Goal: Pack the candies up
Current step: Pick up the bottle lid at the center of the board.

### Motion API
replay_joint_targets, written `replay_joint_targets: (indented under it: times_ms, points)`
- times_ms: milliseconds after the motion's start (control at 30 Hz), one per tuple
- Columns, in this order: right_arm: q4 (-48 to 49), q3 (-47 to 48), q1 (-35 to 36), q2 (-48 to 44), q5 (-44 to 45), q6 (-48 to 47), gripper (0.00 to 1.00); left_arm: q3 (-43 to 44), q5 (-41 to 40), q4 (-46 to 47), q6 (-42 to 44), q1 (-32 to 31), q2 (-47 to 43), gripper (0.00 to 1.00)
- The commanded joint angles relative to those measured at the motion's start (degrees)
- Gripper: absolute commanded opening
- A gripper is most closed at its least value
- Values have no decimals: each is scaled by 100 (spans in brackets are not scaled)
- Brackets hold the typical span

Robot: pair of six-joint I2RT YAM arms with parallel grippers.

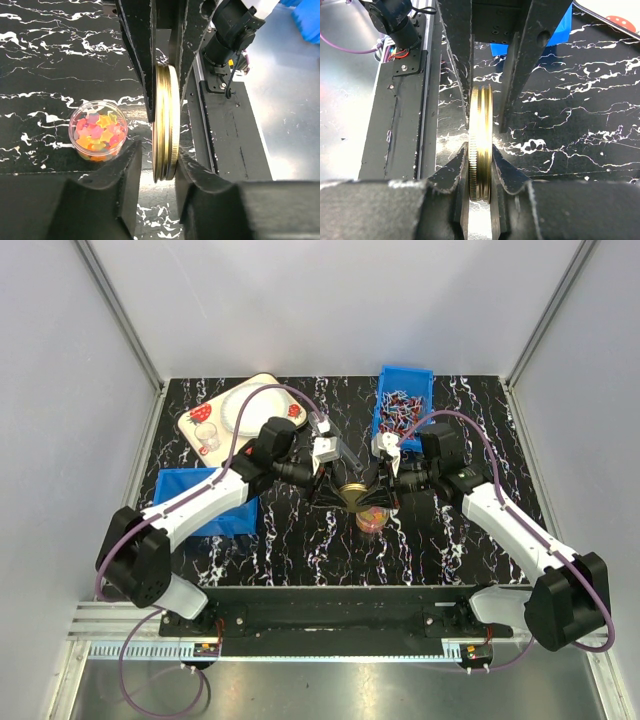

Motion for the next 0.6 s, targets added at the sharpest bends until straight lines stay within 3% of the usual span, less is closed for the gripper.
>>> replay_joint_targets:
  times_ms: [0, 267, 500, 567]
  points:
    - [231, -12, -4, -95, 36, -16, 18, 328, 89, 4, 35, -61, 61, 28]
    - [292, -39, -4, -86, 150, 2, 24, 398, 106, -76, 34, -97, 88, 15]
    - [353, -30, -4, -104, 291, 37, 41, 407, 185, -93, -18, -97, 70, 7]
    - [354, -4, -4, -165, 457, 20, 51, 407, 220, -93, -45, -97, 70, 6]
